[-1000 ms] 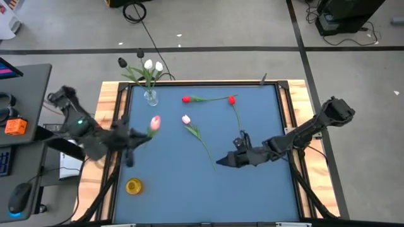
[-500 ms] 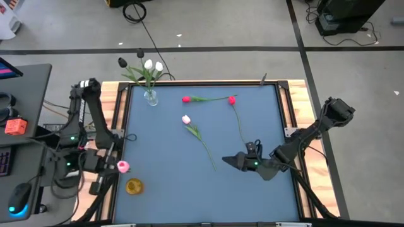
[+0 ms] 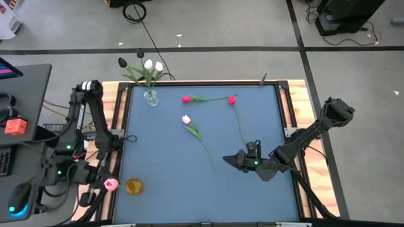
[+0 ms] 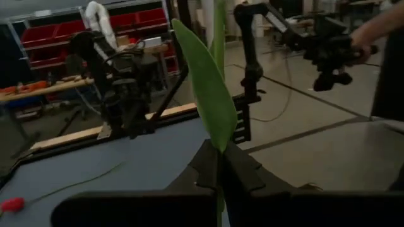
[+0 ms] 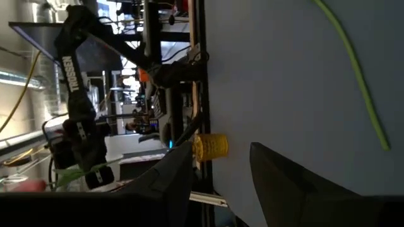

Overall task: Sort flowers into vase by color
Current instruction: Put the left pink tulip into the yellow vase

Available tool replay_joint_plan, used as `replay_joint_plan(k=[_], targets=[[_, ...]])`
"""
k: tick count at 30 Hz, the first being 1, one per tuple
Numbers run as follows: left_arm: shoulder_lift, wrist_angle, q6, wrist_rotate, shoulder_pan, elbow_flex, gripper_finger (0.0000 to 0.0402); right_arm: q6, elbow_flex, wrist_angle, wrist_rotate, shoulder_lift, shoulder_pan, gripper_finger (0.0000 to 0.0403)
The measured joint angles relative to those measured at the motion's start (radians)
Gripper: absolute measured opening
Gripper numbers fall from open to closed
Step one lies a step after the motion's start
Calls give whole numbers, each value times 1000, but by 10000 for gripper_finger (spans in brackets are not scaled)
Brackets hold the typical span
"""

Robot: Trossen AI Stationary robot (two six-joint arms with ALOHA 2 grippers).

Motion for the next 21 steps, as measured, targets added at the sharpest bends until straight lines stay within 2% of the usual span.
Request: replay_joint_plan(k=[12, 21], targets=[[32, 0, -76, -49, 3, 0, 9, 10, 0, -1, 10, 2, -1, 166], [130, -47, -178, -114, 16, 0, 9, 3, 0, -2, -10, 2, -10, 166]])
